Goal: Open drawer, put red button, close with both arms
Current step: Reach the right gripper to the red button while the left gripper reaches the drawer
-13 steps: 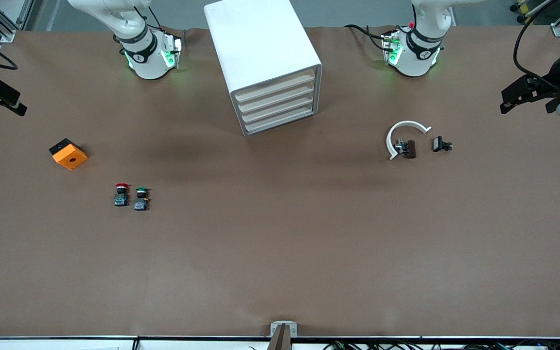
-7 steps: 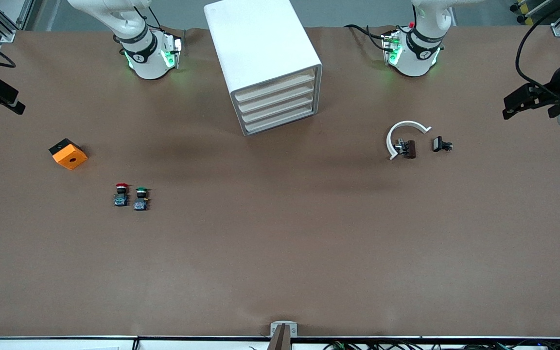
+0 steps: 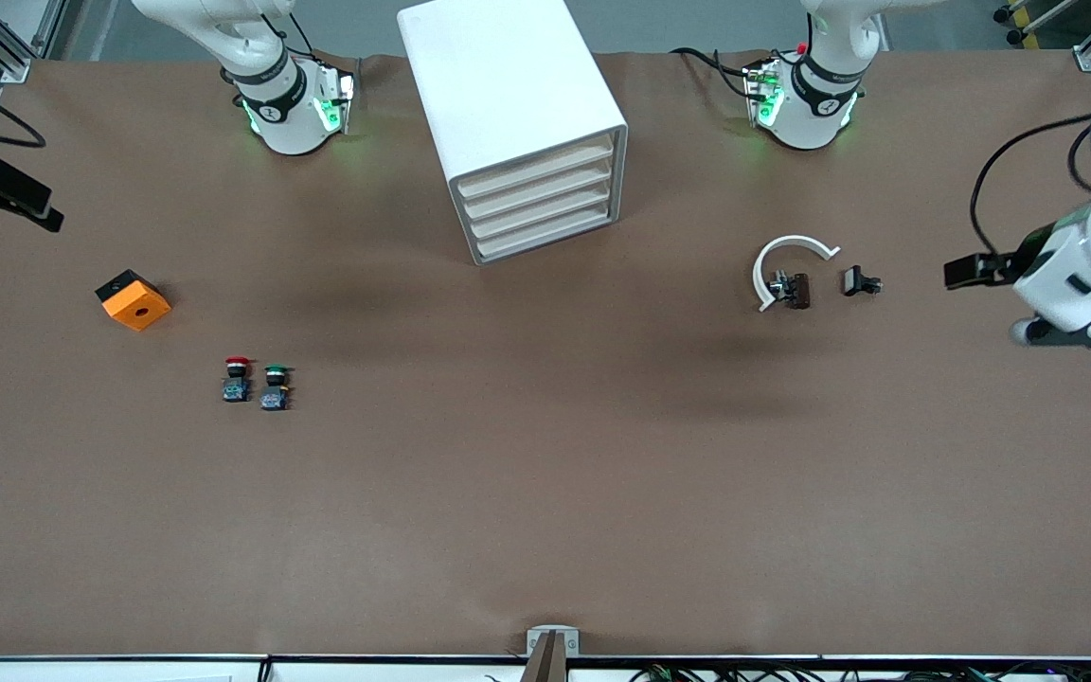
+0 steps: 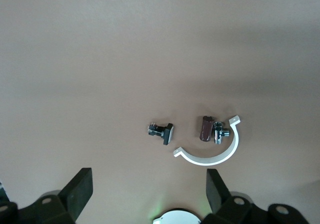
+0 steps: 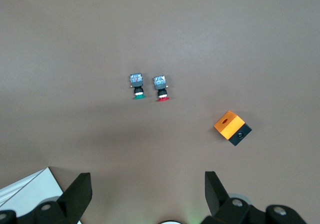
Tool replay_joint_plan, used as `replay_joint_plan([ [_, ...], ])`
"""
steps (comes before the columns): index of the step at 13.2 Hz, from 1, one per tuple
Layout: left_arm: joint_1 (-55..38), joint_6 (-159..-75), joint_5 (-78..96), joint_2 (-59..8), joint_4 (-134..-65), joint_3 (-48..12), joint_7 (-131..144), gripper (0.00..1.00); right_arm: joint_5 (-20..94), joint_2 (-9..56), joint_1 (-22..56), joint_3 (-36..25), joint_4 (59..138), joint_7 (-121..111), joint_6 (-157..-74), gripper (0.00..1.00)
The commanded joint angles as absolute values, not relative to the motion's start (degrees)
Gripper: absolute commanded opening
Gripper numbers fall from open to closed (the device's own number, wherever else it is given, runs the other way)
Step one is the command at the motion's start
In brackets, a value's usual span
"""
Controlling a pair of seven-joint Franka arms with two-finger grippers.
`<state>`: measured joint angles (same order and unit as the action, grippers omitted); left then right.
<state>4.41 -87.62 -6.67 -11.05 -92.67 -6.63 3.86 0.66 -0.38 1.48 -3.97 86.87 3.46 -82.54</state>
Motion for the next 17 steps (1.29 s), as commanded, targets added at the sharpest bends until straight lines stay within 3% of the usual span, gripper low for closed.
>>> replay_joint_plan([
  [1,3.96,-87.89,-7.82,-17.12,-89.04,-7.29,12.26,1.0,-0.18,2.37,2.46,-3.6,86.13,3.34,-82.0,1.0],
  [7,-3.86,-89.39,-7.82,-25.21,-89.21,-7.29,45.48,1.0,-0.35,15.62,1.5,-3.69,87.18,2.9,-80.41,1.0],
  [10,-9.47,-89.3,-7.12,-29.17,-89.12,-7.38,65.58,1.0,-0.35,16.87,1.67,-3.69,95.77,2.9,-91.98,1.0],
  [13,-15.98,-89.3,-5.64,-33.47,-89.03,-7.38,89.65,1.0,-0.35,17.92,1.06,-3.69,105.26,2.64,-108.66,1.0],
  [17,-20.56,-89.21,8.57,-37.69,-89.03,-7.38,112.01,1.0,-0.26,22.23,-0.35,-3.69,109.77,2.38,-121.18,1.0],
])
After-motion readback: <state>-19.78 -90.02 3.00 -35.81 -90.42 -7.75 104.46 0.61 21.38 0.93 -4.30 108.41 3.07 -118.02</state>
